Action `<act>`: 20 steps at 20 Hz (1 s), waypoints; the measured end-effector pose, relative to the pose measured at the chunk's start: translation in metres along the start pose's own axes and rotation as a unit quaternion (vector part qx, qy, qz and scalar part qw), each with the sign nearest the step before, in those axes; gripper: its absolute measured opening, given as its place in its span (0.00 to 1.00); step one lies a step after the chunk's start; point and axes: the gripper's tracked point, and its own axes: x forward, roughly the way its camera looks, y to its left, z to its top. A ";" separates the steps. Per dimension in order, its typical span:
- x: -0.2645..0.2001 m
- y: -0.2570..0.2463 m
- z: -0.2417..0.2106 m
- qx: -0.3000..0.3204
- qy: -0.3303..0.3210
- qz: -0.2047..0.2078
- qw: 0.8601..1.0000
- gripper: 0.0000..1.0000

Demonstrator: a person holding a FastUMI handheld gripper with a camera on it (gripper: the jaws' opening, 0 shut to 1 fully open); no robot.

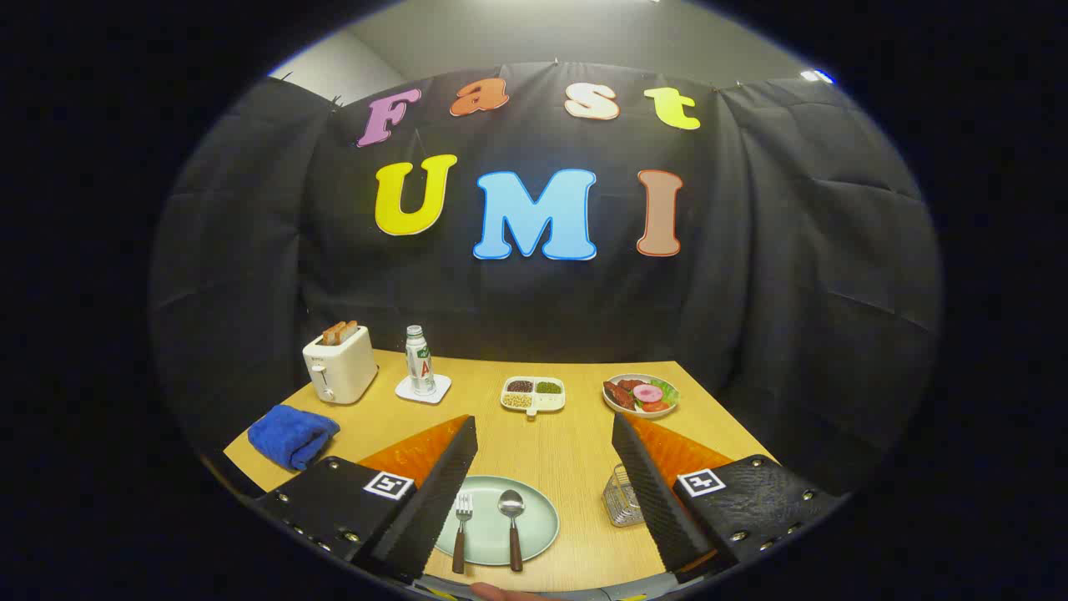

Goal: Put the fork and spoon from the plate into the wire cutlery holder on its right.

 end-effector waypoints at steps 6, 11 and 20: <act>-0.003 -0.009 0.032 0.025 -0.049 -0.013 0.998 0.99; -0.004 -0.012 0.049 0.000 -0.077 -0.011 0.997 0.99; 0.004 -0.012 0.025 -0.017 -0.041 -0.004 0.999 0.99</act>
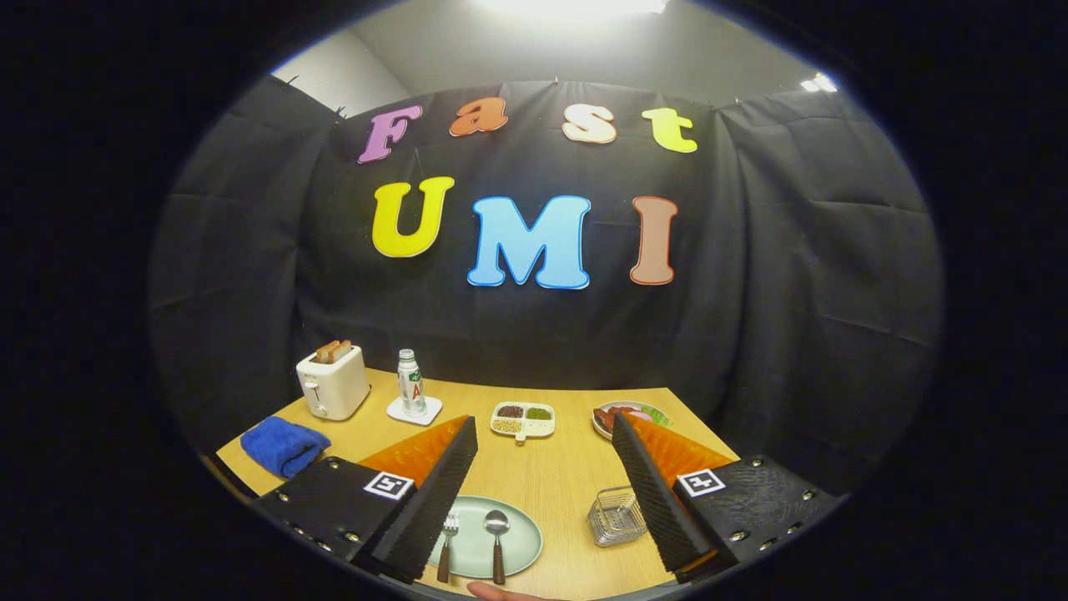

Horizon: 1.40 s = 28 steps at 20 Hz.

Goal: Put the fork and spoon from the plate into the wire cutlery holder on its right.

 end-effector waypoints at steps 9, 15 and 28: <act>0.005 0.022 -0.086 -0.038 0.129 0.036 0.990 0.99; 0.005 0.044 -0.149 -0.063 0.221 0.071 0.971 0.97; 0.005 0.060 -0.249 -0.077 0.390 0.097 0.913 0.79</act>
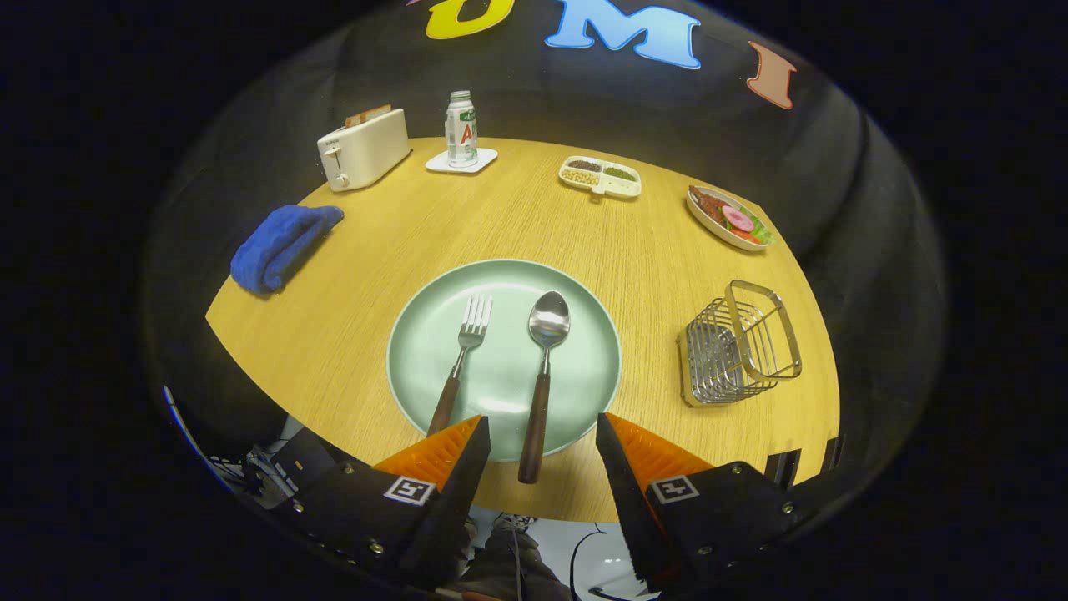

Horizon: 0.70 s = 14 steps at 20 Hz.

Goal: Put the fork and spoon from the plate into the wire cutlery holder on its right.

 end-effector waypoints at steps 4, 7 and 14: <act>0.010 0.005 -0.003 -0.013 0.018 0.003 1.000 0.70; 0.016 0.009 -0.007 -0.023 0.040 0.005 0.999 0.53; 0.036 0.007 -0.012 0.021 0.094 0.008 0.995 0.45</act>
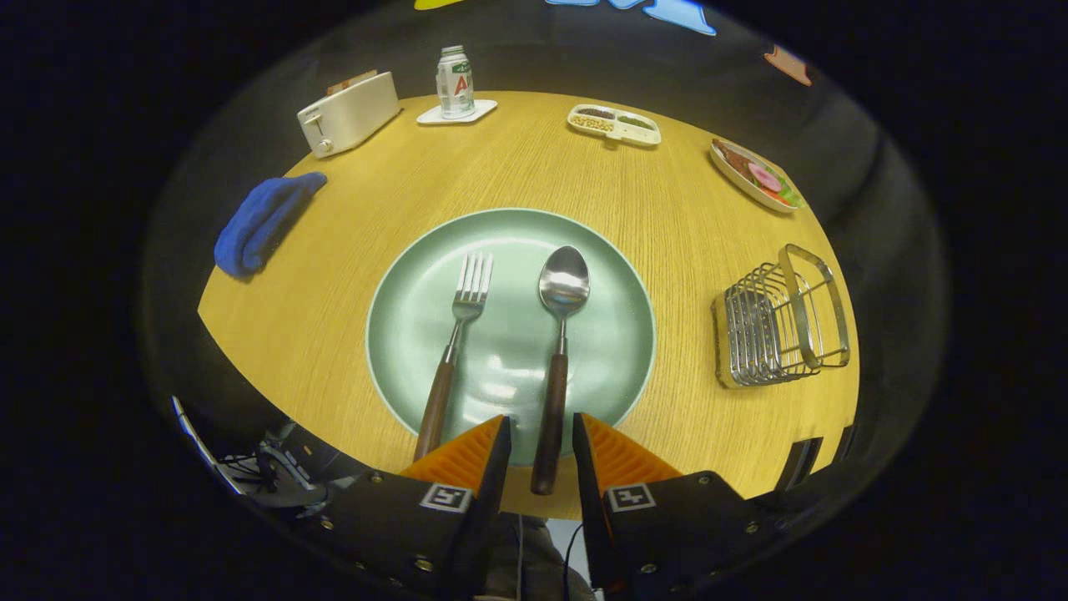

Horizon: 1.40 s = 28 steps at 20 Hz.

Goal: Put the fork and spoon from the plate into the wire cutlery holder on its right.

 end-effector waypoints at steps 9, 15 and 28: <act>-0.011 -0.002 0.014 -0.022 0.063 0.053 0.996 0.03; -0.055 -0.020 0.018 -0.030 0.106 0.082 0.991 0.02; -0.112 -0.059 0.021 0.048 0.137 0.140 0.979 0.02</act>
